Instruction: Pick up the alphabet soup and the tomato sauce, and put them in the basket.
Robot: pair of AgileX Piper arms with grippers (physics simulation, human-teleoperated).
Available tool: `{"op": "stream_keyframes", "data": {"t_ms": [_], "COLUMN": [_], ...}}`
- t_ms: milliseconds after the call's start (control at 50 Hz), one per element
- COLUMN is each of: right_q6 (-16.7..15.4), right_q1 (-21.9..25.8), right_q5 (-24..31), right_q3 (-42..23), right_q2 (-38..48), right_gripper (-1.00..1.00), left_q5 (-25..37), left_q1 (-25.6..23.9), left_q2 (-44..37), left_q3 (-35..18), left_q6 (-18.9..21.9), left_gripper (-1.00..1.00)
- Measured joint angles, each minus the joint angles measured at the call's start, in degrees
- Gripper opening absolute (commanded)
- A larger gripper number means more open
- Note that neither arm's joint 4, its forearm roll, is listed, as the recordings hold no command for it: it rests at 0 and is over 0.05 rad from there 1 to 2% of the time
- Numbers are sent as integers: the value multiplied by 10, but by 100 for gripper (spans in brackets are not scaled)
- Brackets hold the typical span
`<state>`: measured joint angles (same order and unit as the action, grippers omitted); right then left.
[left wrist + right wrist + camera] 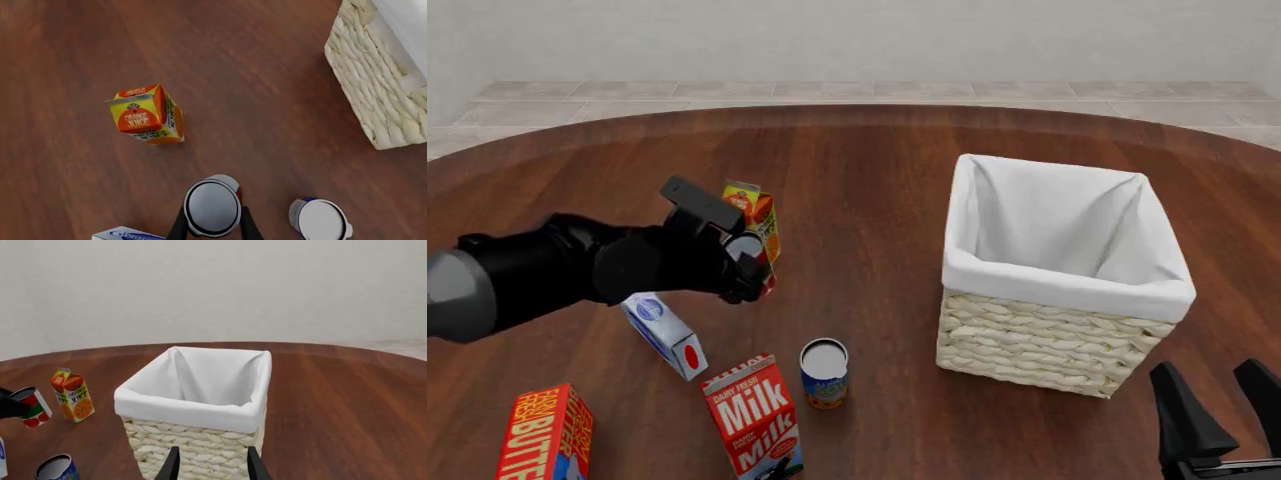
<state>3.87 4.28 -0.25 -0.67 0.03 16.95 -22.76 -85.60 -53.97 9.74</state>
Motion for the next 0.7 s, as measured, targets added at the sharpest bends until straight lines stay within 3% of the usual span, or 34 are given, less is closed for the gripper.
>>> {"op": "stream_keyframes", "data": {"t_ms": [700], "right_q6": [2], "right_q1": [0], "right_q5": [-2], "right_q3": [-1], "right_q2": [0], "right_gripper": [100], "left_q5": [55], "left_q1": [-49], "left_q2": [40], "left_q3": [-63], "left_q6": [2], "left_gripper": [-100]}}
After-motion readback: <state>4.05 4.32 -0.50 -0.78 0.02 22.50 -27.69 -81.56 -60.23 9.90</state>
